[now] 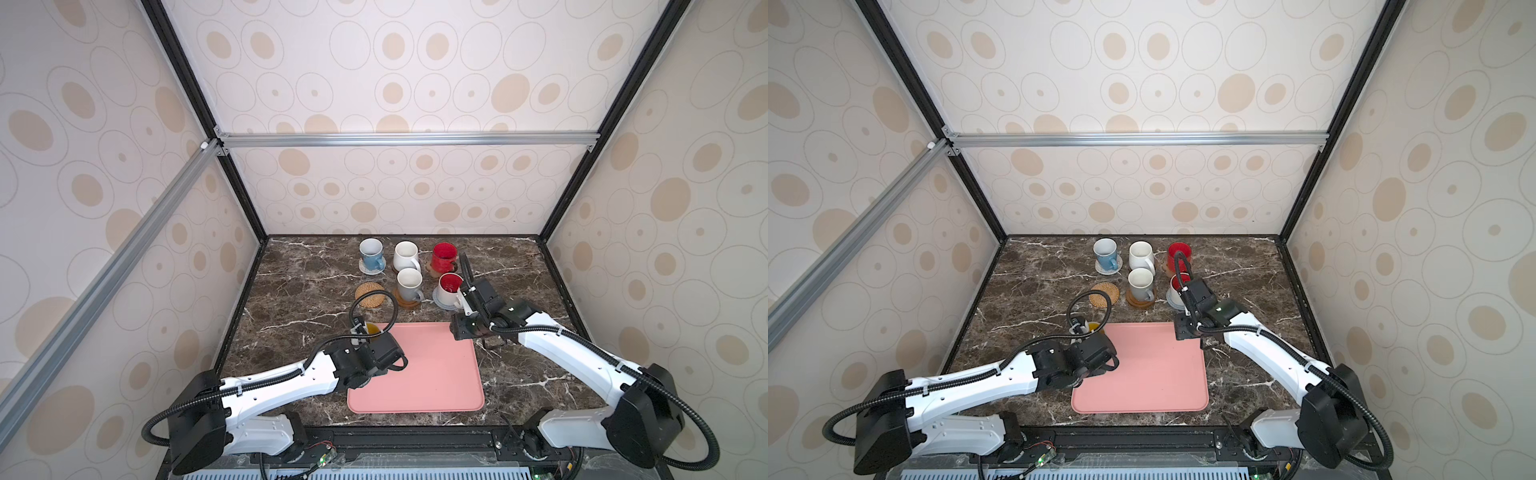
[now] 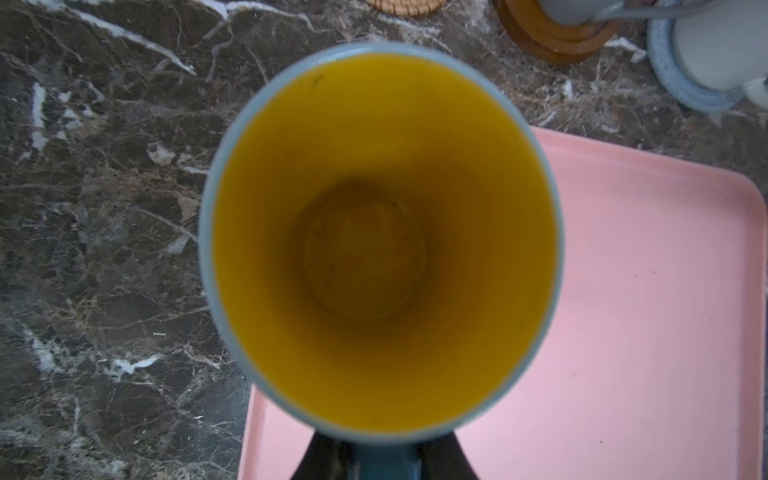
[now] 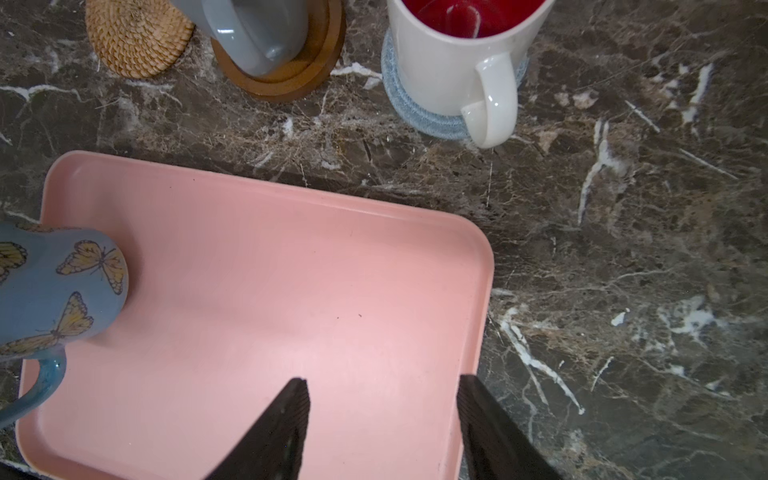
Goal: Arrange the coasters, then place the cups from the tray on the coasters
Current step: 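Lift the butterfly mug and carry it toward the woven coaster, then move the held butterfly mug over the woven coaster with the left gripper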
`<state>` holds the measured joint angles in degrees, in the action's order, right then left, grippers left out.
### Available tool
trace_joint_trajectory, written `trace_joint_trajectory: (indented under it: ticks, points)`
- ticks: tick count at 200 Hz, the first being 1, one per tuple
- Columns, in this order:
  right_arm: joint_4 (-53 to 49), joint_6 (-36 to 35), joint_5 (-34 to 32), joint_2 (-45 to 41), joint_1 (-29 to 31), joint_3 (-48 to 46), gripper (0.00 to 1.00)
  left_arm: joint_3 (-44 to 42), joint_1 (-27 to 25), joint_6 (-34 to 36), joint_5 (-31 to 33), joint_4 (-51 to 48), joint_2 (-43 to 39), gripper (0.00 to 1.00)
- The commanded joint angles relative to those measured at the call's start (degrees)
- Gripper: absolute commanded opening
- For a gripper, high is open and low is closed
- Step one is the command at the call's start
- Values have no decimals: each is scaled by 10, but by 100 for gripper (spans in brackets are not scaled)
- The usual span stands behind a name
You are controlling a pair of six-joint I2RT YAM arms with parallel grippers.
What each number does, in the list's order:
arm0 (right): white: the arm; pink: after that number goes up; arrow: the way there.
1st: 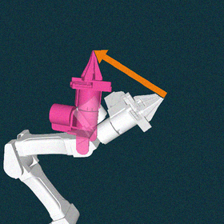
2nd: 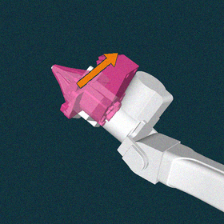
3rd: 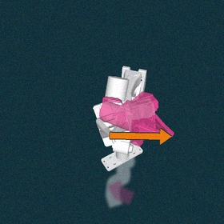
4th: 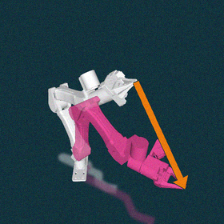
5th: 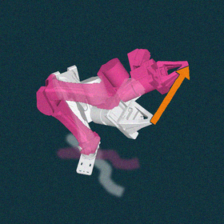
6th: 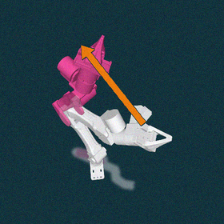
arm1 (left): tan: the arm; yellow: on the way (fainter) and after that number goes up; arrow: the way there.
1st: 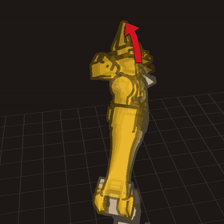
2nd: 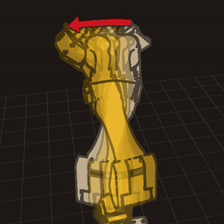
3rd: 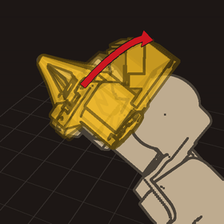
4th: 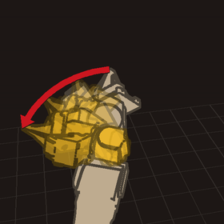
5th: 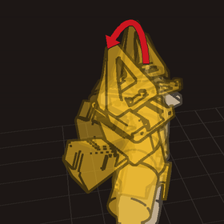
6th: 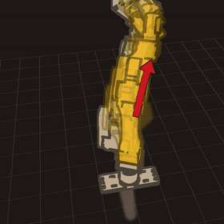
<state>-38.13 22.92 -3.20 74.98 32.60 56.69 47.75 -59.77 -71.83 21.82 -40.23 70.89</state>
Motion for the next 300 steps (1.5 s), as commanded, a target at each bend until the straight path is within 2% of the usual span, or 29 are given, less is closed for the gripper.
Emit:
trace_joint_trajectory:
  ticks: [1,55,123,205,300]
  points:
    - [-5,-19,9,-13,-3,-4,61,47,11,-24,68,10,2,14]
    - [-7,-33,37,-23,-4,-8,61,80,33,-31,97,1,26,14]
    - [-17,-47,61,-35,-3,-14,60,110,76,-6,113,25,54,15]
    - [-20,-57,64,-29,-4,-12,60,178,156,94,102,92,123,15]
    - [-29,-52,58,-33,-4,-12,60,239,205,152,81,166,219,15]
